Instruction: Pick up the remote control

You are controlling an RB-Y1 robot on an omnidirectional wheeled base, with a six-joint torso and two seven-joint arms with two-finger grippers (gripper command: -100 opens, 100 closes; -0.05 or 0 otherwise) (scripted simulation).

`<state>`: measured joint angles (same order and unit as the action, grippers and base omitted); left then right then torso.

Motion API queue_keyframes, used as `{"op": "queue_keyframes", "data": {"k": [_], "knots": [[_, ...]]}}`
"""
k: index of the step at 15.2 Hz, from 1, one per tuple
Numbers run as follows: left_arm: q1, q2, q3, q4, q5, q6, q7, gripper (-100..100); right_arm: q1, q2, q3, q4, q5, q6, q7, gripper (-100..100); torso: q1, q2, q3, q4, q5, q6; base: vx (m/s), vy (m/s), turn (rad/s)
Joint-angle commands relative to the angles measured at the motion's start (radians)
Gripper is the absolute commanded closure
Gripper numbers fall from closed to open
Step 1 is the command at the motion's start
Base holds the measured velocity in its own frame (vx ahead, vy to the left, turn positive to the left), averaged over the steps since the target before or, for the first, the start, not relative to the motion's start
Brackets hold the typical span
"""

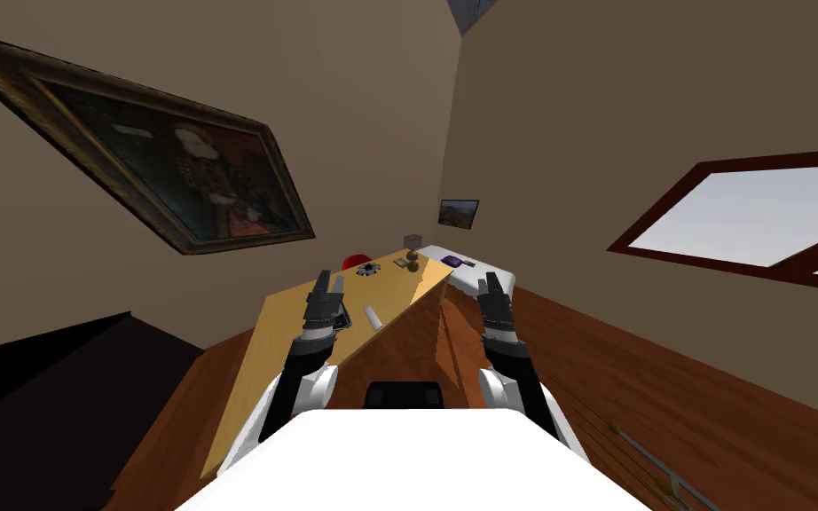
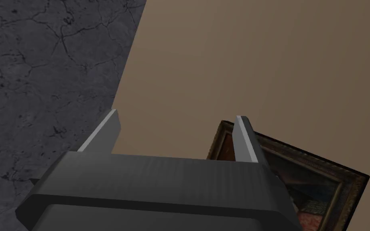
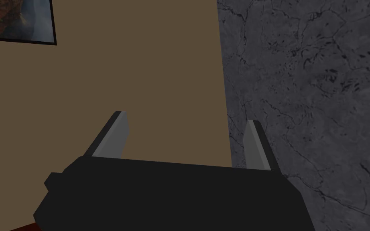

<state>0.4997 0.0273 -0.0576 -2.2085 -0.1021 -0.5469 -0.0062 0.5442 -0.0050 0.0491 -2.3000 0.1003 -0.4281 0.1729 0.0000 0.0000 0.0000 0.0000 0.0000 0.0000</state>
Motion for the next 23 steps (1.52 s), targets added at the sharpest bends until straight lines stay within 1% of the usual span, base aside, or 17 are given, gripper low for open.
{"op": "queue_keyframes", "data": {"k": [1,2,4,5,7,8,9,10,13,14,15,17,18,19,20,22,23], "knots": [[-0.007,0.044,0.006,0.012,0.005,0.032,-0.009,-100,0.0,0.0,0.0,0.0,0.0,0.0,0.0,0,0.0,0.0,0.0,0.0,0.0,0.0,-0.008,-0.011,-0.053],[-0.007,0.044,0.006,0.012,0.005,0.032,-0.009,-100,0.0,0.0,0.0,0.0,0.0,0.0,0.0,0,0.0,0.0,0.0,0.0,0.0,0.0,-0.015,-0.014,-0.059],[-0.018,0.084,0.015,0.029,0.013,0.077,-0.022,-100,0.0,0.0,0.0,0.0,0.0,0.0,0.0,0,-0.001,0.001,0.001,0.0,0.0,0.0,-0.025,-0.02,-0.054],[-0.018,0.084,0.015,0.029,0.013,0.077,-0.022,-100,0.0,0.0,0.0,0.0,0.0,0.0,0.0,0,-0.001,0.002,0.001,0.0,0.0,0.0,-0.027,-0.026,-0.044],[-0.032,0.126,0.027,0.049,0.022,0.128,-0.038,-100,0.0,0.0,0.0,0.0,0.0,0.0,0.0,0,-0.002,0.002,0.001,0.0,0.0,0.0,-0.033,-0.033,-0.075],[-0.032,0.126,0.027,0.049,0.022,0.137,-0.038,-100,0.0,0.0,0.0,0.0,0.0,0.0,0.0,0,-0.002,0.002,0.001,0.0,0.0,0.0,-0.038,-0.037,-0.055],[-0.039,0.147,0.034,0.061,0.027,0.168,-0.047,-100,0.0,0.0,0.0,0.0,0.0,0.0,0.0,0,-0.002,0.002,0.001,0.001,0.0,0.0,-0.032,-0.04,-0.063],[-0.039,0.147,0.034,0.061,0.027,0.171,-0.047,-100,0.0,0.0,0.0,0.0,0.0,0.0,0.0,0,-0.002,0.002,0.001,0.001,-0.001,0.0,-0.027,-0.037,-0.053],[-0.057,0.187,0.049,0.085,0.039,0.238,-0.066,-100,0.0,0.0,0.0,0.0,0.0,0.0,0.0,0,-0.003,0.002,0.001,0.001,-0.001,0.0,-0.038,-0.039,-0.06],[-0.057,0.187,0.049,0.085,0.039,0.248,-0.066,-100,0.0,0.0,0.0,0.0,0.0,0.0,0.0,0,-0.002,0.003,0.002,0.001,-0.001,0.0,-0.042,-0.029,-0.056],[-0.066,0.206,0.057,0.098,0.045,0.273,-0.077,-100,0.0,0.0,0.0,0.0,0.0,0.0,0.0,0,-0.002,0.003,0.002,0.001,0.0,0.0,-0.04,-0.036,-0.074],[-0.066,0.206,0.057,0.098,0.045,0.29,-0.077,-100,0.0,0.0,0.0,0.0,0.0,0.0,0.0,0,-0.002,0.003,0.002,0.001,0.0,0.0,-0.03,-0.032,-0.039],[-0.075,0.224,0.066,0.111,0.052,0.325,-0.088,-100,0.0,0.0,0.0,0.0,0.0,0.0,0.0,0,-0.002,0.002,0.001,0.001,0.0,0.0,-0.026,-0.034,-0.054],[-0.075,0.224,0.066,0.111,0.052,0.334,-0.088,-100,0.0,0.0,0.0,0.0,0.0,0.0,0.0,0,-0.002,0.002,0.001,0.0,0.0,0.0,-0.028,-0.035,-0.061],[-0.085,0.242,0.075,0.125,0.06,0.359,-0.099,-100,0.0,0.0,0.0,0.0,0.0,0.0,0.0,0,-0.002,0.002,0.001,0.0,0.0,0.0,-0.032,-0.045,-0.079],[-0.085,0.242,0.075,0.125,0.06,0.38,-0.099,-100,0.0,0.0,0.0,0.0,0.0,0.0,0.0,0,-0.003,0.002,0.001,0.001,-0.001,0.0,-0.03,-0.034,-0.044],[-0.095,0.259,0.085,0.139,0.068,0.417,-0.112,-100,0.0,0.0,0.0,0.0,0.0,0.0,0.0,0,-0.002,0.002,0.001,0.0,-0.001,0.0,-0.026,-0.029,-0.078]]}}
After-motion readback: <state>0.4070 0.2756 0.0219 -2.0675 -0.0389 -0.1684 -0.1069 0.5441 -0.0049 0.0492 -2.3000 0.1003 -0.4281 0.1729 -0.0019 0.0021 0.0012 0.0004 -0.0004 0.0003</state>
